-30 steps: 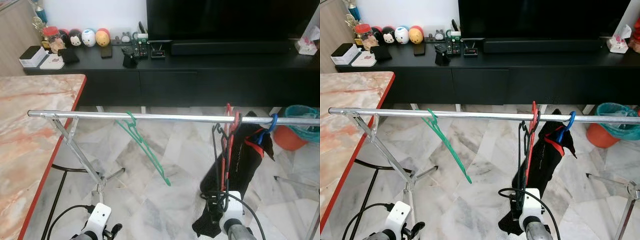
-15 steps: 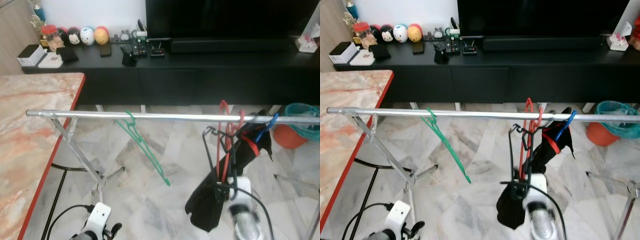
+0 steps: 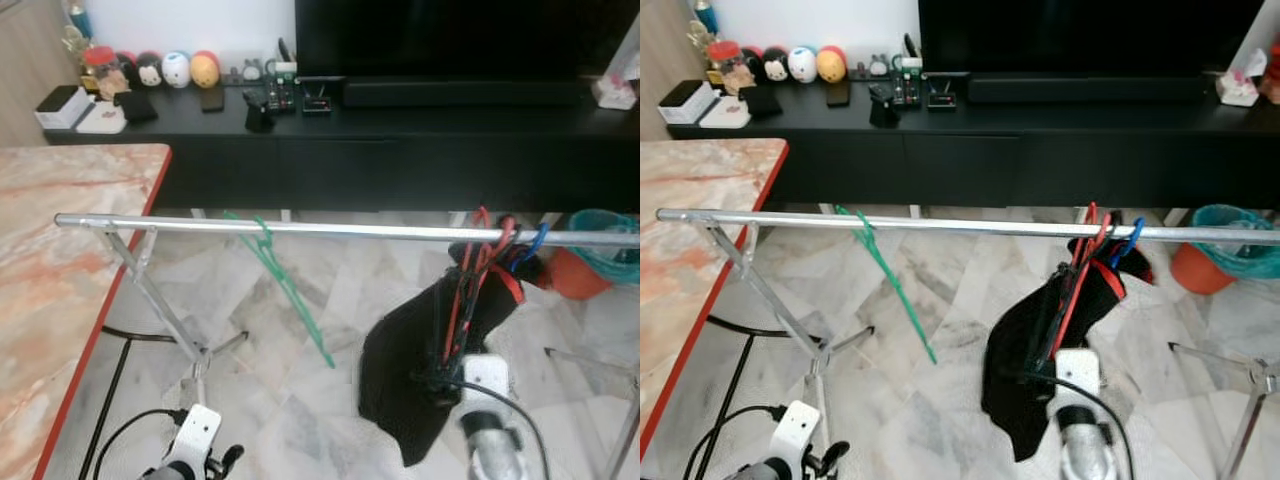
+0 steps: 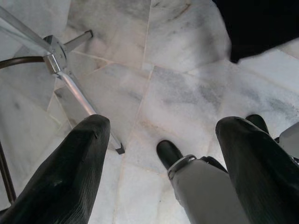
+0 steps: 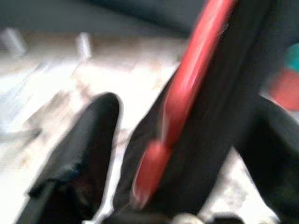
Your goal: Hang hanger
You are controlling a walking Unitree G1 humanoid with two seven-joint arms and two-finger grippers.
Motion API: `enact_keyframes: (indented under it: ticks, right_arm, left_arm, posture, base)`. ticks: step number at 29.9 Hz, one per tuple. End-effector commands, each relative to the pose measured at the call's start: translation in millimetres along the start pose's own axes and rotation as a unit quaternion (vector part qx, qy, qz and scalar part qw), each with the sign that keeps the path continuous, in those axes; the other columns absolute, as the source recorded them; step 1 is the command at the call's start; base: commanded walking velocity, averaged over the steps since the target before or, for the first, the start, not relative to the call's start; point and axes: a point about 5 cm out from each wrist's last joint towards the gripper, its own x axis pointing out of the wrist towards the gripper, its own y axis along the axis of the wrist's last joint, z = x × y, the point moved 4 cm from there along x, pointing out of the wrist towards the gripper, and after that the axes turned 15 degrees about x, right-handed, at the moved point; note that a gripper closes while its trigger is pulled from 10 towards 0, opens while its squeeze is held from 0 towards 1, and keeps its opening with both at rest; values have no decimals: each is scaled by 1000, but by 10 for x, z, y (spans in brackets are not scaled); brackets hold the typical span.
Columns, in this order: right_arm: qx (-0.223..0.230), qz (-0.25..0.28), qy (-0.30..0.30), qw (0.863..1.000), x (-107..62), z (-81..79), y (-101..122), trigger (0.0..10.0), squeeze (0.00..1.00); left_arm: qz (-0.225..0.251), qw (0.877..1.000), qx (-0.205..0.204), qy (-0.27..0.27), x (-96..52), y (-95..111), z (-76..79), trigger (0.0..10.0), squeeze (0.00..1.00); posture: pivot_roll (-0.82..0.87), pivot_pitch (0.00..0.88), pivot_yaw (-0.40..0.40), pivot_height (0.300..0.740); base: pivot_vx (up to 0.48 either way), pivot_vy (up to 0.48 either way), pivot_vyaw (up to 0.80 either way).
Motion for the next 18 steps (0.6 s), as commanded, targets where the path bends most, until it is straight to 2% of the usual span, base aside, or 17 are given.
enact_keyframes:
  ticks: [1, 5, 7, 9, 13, 18]
  right_arm:
    - [0, -32, -14, 999, -30, 93, -104, 10000, 0]
    - [-13, -53, -48, 997, -92, 245, -225, 10000, 0]
    - [-16, -54, -52, 997, -99, 268, -231, 10000, 0]
    - [-1, -31, -87, 996, -127, 395, -149, 10000, 0]
    - [0, 10, -116, 993, -141, 461, 35, 10000, 0]
    - [21, 0, -134, 991, -224, 482, 65, 10000, 0]
  left_arm:
    - [-13, 1000, 3, -4, -34, -89, 35, 10000, 0]
    - [-11, 1000, 5, -7, -31, -77, 39, 10000, 0]
    - [-11, 1000, 5, -7, -31, -77, 38, 10000, 0]
    - [-10, 1000, 9, -8, -32, -77, 49, 10000, 0]
    - [-10, 1000, 10, -10, -31, -74, 60, 10000, 0]
    - [-10, 1000, 12, -10, -32, -75, 59, 10000, 0]
  posture:
    - [-11, 66, 21, 740]
    - [-13, 66, 21, 740]
    - [-13, 66, 21, 740]
    - [-13, 65, 21, 740]
    - [-14, 62, 20, 740]
    - [-19, 62, 19, 740]
  base:
    - [0, 0, 0]
    - [0, 0, 0]
    - [0, 0, 0]
    - [0, 0, 0]
    - [0, 0, 0]
    - [0, 0, 0]
